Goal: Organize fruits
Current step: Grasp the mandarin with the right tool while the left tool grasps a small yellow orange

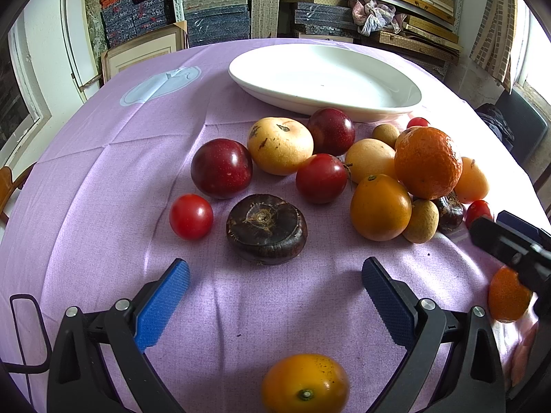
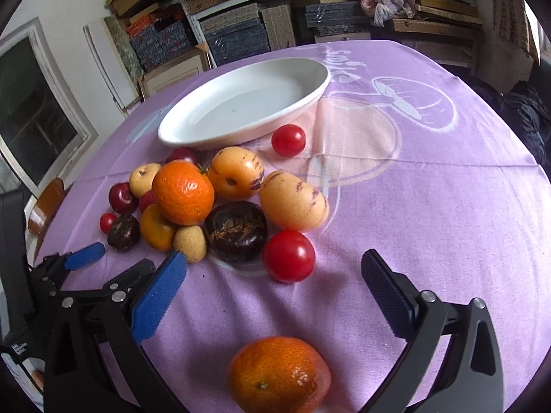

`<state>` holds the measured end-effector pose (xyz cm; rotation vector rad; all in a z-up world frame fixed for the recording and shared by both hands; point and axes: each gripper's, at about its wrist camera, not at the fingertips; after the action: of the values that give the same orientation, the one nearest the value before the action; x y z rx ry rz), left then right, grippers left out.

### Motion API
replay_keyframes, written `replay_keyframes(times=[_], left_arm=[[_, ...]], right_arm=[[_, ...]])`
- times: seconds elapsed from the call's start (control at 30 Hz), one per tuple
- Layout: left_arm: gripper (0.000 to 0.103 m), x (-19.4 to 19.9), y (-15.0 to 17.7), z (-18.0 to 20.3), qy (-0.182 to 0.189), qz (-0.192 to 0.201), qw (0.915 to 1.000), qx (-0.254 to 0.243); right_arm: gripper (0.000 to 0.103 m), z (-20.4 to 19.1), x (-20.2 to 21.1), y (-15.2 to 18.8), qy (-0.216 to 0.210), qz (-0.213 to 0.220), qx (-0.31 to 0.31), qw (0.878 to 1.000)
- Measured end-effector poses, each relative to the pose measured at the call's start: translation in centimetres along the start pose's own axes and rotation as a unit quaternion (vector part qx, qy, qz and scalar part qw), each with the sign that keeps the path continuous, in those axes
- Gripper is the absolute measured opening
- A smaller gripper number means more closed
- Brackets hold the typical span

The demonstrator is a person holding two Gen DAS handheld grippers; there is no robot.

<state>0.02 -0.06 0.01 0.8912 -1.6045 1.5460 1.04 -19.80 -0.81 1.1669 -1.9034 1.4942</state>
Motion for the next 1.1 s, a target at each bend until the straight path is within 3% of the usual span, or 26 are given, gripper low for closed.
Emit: replay_keyframes(times=[0.07,0.2,0.63,0.9,1.1], left_arm=[[0.100,0.0,0.0,0.0,0.001,0.000,1.0000,-0.001],[0.100,-0.2,-0.1,0.2,0.001,0.000,1.0000,-0.001],[0.100,0.1,0.1,-0.1,0.008,0.000,0.9999,-0.013],[0.100,0.0,0.0,-0.3,0.016,-0.002,0.9994,-0.030],[0.100,-0.1,-0.2,-1.1,0.044,-0.003,0.9974,-0.057]], right_arm=[[0.099,0.6,0.3,0.1,-0.025,0.005,-0.023,0.999],[0.099,1.0,1.2,0.1,-0.033,0.022,-0.029,0.999],[0.099,-0.5,4.4,-0.3,-0.003,0.120,0.049,0.992],[0.099,-1.3,4.9,-0.4,0.023,0.124,0.074,0.989],[0.099,-2.6,4.6,0.0,0.060,0.115,0.111,0.985]])
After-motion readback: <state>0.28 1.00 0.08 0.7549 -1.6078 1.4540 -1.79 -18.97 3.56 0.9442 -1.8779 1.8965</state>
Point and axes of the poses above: each gripper's, at about its wrist camera, not at the fingertips, and x roughly against the way its jaws point, z to its right, y to its underside, and after that the axes turned 7 degrees about -z, right-handed
